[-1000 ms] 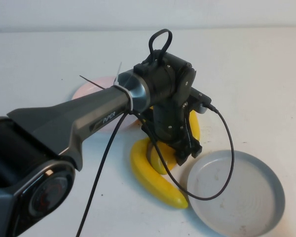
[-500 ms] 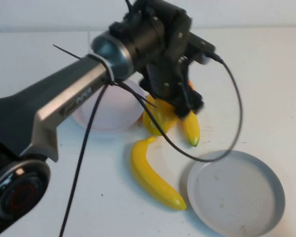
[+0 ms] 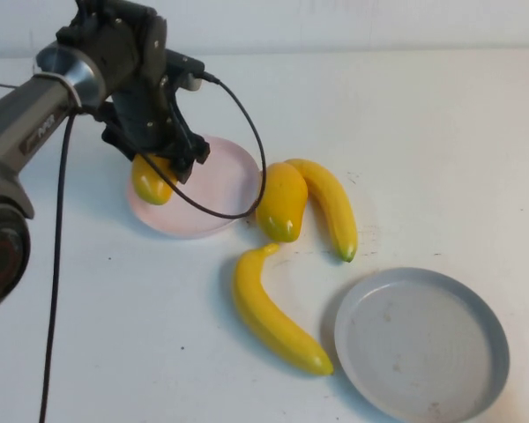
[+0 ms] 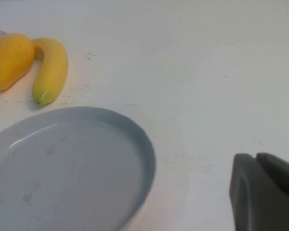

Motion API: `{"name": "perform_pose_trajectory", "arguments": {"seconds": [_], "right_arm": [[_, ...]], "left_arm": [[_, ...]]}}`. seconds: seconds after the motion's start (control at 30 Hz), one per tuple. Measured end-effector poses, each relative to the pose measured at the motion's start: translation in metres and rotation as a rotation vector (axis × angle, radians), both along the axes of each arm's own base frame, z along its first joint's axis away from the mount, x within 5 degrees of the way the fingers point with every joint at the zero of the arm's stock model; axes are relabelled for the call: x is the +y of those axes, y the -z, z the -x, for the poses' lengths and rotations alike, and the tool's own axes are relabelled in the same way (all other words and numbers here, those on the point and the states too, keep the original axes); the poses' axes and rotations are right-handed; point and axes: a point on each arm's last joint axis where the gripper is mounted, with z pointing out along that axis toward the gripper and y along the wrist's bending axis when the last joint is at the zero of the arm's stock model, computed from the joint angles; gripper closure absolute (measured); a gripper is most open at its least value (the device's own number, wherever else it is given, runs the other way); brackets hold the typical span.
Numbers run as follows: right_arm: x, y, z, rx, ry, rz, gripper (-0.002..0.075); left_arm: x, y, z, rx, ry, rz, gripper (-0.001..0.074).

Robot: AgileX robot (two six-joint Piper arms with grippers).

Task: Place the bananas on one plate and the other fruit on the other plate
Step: Put one type of fruit in the left plate

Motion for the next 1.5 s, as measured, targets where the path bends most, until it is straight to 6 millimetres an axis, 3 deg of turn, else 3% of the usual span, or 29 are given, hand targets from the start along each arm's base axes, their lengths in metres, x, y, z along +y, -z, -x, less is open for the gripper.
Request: {"name": "perform_pose_trajectory", "arguments": {"seconds": [0.23, 0.47, 0.6, 0.77, 0.87, 1.0, 1.1, 1.23, 1.5], "right_arm": [[0.000, 0.000, 0.000, 0.000, 0.000, -0.002, 0.0742], [0.000, 0.000, 0.000, 0.000, 0.000, -0.002, 0.0742], [0.000, 0.000, 0.000, 0.000, 0.000, -0.002, 0.0742], [0.000, 0.000, 0.000, 0.000, 0.000, -0.002, 0.0742], [0.000, 0.000, 0.000, 0.000, 0.000, -0.002, 0.0742], [0.000, 0.000, 0.000, 0.000, 0.000, -0.002, 0.0742], [0.000, 0.000, 0.000, 0.000, 0.000, -0.002, 0.0742], [0.000, 0.000, 0.000, 0.000, 0.000, -0.002, 0.0742], [0.000, 0.000, 0.000, 0.000, 0.000, -0.002, 0.0742]], "left_arm": [[0.008, 0.021, -0.008, 0.040, -0.025, 0.027, 0.0174], [0.007, 0.022, -0.008, 0.049, -0.026, 0.032, 0.0067], [0.008, 0.012, -0.005, 0.038, -0.037, 0.039, 0.0066], [0.007, -0.019, 0.005, 0.000, -0.080, 0.085, 0.0066], [-0.007, -0.031, 0.014, -0.012, -0.058, 0.103, 0.0066], [-0.047, -0.034, 0.030, -0.017, 0.026, 0.122, 0.0066], [-0.083, -0.031, 0.044, -0.027, 0.105, 0.146, 0.0066], [-0.117, -0.022, 0.058, -0.026, 0.176, 0.170, 0.0066], [-0.130, -0.002, 0.058, -0.006, 0.175, 0.171, 0.0066]]}}
